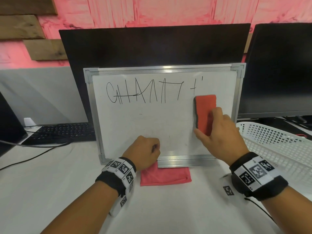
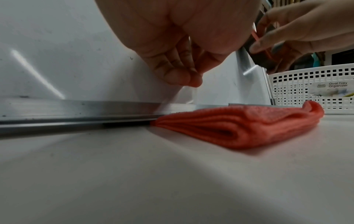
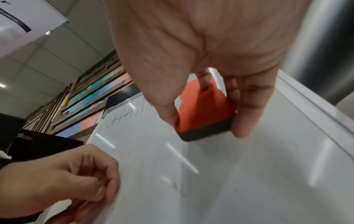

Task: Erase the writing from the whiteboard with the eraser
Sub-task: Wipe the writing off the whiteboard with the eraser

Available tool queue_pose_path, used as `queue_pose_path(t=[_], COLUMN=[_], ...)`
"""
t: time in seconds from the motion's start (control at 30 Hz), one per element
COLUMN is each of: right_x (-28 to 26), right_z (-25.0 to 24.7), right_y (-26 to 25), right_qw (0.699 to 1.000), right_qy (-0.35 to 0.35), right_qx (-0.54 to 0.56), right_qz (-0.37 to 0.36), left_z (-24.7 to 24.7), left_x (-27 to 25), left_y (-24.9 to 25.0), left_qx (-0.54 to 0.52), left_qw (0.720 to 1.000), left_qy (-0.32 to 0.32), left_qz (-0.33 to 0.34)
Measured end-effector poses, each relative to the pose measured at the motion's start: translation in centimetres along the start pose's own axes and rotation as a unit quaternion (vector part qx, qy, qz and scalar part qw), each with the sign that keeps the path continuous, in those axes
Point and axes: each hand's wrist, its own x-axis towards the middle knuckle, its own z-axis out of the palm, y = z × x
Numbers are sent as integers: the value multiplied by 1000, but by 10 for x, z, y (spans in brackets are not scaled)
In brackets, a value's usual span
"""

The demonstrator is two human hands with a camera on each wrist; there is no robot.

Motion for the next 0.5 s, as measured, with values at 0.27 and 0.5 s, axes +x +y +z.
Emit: queue_pose_path(t=[0.27,0.5], right_x=[-2,0], right_z=[6,10], right_y=[-9,-2], right_qw=[996,992], right_qy=[46,58], right_qx=[37,82], right_qz=[-62,-71], left_z=[-1,0], left_x=[0,0], left_y=[1,-1], left_qx=[3,-2], left_qw=[1000,1000], left_qy=[2,4], left_qz=[2,3])
